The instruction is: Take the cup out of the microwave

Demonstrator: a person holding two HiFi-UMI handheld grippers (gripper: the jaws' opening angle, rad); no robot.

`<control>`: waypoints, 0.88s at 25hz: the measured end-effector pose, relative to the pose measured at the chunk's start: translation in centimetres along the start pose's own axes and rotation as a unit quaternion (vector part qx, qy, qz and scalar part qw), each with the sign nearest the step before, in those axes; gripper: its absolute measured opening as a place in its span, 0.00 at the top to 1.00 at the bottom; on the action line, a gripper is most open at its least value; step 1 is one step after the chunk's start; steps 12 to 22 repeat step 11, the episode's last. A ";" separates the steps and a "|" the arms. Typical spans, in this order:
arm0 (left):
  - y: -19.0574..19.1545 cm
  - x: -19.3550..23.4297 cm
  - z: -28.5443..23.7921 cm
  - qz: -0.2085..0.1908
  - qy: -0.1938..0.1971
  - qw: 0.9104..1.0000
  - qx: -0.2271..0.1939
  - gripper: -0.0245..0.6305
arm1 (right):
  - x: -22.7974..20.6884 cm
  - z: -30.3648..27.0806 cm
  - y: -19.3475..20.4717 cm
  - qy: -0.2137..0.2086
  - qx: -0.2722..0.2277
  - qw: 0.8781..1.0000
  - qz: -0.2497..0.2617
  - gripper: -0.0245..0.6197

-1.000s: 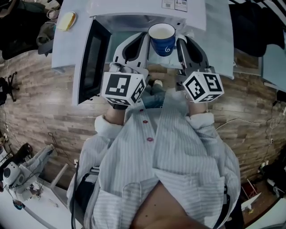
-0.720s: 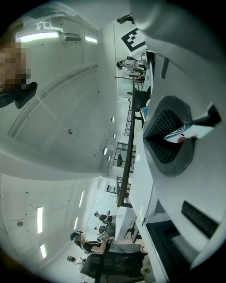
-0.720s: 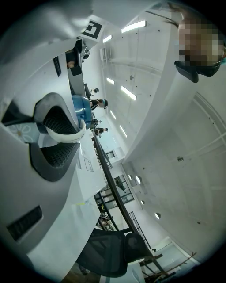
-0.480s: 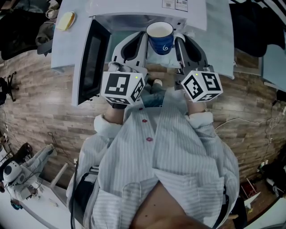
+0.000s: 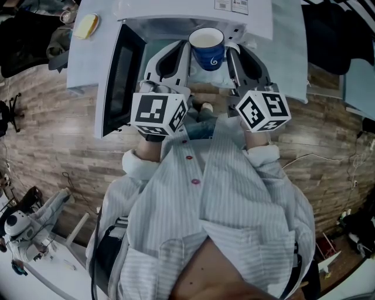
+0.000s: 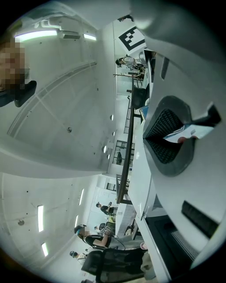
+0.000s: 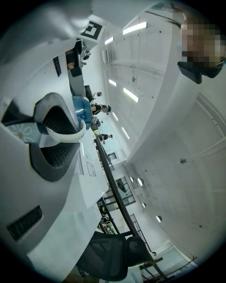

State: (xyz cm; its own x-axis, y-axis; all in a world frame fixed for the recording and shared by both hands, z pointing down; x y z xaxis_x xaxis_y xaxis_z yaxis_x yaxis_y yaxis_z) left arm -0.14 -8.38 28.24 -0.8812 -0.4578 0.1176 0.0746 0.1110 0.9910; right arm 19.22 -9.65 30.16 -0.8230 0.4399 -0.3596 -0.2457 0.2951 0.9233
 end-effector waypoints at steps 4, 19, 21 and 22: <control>0.3 0.3 0.0 0.003 -0.002 1.000 0.003 0.95 | 0.1 -0.2 0.2 -0.001 0.004 1.000 -0.003 0.84; 0.4 1.0 0.2 0.006 -0.008 1.000 0.005 0.95 | 0.5 -0.7 0.5 -0.006 0.008 1.000 -0.005 0.84; 0.4 1.0 0.2 0.006 -0.008 1.000 0.005 0.95 | 0.5 -0.7 0.5 -0.006 0.008 1.000 -0.005 0.84; 0.4 1.0 0.2 0.006 -0.008 1.000 0.005 0.95 | 0.5 -0.7 0.5 -0.006 0.008 1.000 -0.005 0.84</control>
Point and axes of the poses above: the fingertips, and each gripper's own axes: z backward along the fingers, x to its left, y out of its underside, the point moved 8 cm from there along z, backward along the fingers, and after that the axes turned 2 degrees about -z, right-handed, at the moved point
